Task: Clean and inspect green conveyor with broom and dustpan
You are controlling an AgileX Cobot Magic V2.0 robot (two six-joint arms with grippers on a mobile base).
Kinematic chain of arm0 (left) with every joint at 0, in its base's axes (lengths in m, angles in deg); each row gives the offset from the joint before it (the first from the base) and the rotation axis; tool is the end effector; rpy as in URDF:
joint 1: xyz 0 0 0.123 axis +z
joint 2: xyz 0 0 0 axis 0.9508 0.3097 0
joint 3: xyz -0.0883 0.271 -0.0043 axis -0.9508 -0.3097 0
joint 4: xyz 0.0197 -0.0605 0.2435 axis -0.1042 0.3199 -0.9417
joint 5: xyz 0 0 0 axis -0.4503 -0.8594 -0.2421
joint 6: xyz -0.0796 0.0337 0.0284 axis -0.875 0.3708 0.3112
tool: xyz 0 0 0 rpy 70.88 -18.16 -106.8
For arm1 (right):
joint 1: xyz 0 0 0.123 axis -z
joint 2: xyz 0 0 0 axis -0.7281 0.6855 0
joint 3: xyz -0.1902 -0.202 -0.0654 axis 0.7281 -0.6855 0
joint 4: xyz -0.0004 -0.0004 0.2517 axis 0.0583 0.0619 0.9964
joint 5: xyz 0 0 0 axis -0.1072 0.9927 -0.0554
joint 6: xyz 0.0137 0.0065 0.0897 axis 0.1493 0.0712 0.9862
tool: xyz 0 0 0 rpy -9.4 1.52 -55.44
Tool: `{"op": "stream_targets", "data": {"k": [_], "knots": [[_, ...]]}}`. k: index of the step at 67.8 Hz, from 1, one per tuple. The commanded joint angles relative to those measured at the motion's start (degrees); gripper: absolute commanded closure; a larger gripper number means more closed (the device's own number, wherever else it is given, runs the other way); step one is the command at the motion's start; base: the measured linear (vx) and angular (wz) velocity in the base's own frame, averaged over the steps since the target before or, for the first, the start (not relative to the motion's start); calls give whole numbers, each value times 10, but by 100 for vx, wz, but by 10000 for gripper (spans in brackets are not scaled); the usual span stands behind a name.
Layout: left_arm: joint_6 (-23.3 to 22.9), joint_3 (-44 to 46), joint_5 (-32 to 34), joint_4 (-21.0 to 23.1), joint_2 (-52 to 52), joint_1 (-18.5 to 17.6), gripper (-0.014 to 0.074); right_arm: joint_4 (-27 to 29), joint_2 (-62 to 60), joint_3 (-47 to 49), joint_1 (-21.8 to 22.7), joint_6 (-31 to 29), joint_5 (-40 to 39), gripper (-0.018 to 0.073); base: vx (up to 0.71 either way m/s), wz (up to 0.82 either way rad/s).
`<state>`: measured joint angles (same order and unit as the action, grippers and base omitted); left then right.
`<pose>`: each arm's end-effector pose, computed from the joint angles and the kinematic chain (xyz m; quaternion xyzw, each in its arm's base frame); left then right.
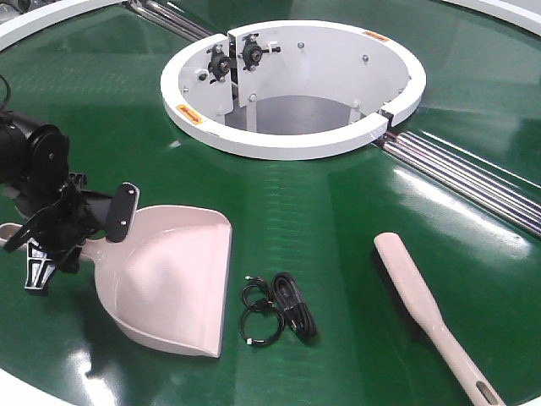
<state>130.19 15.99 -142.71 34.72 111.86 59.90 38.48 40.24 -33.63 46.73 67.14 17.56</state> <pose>0.3449 -0.0583 0.2120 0.7133 0.6929 0.1051 0.0076 0.0767 -0.0013 0.3044 0.0310 0.7742 0.0158 0.6320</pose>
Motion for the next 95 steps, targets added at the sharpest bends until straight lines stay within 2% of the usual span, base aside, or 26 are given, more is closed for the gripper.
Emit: {"op": "stream_targets", "data": {"k": [1, 22, 29, 48, 58, 69, 95], "knots": [[-9, 10, 12, -1, -26, -3, 604, -4, 17, 20, 0, -31, -14, 474, 0, 0], [-9, 10, 12, -1, -26, -3, 604, -2, 71, 20, -91, -33, 60, 92, 0, 0], [-9, 10, 12, -1, -26, -3, 604, -2, 98, 34, -115, -33, 102, 29, 0, 0], [-9, 10, 12, -1, -26, -3, 604, -4, 220, 159, -162, -32, 251, 20, 0, 0], [-9, 10, 12, -1, -26, -3, 604, -4, 303, 226, -192, -30, 301, 20, 0, 0], [-9, 10, 12, -1, -26, -3, 604, -4, 395, 276, -197, -30, 364, 20, 0, 0], [-9, 10, 12, -1, -26, -3, 604, 28, 557, 293, -197, -25, 369, 20, 0, 0]]}}
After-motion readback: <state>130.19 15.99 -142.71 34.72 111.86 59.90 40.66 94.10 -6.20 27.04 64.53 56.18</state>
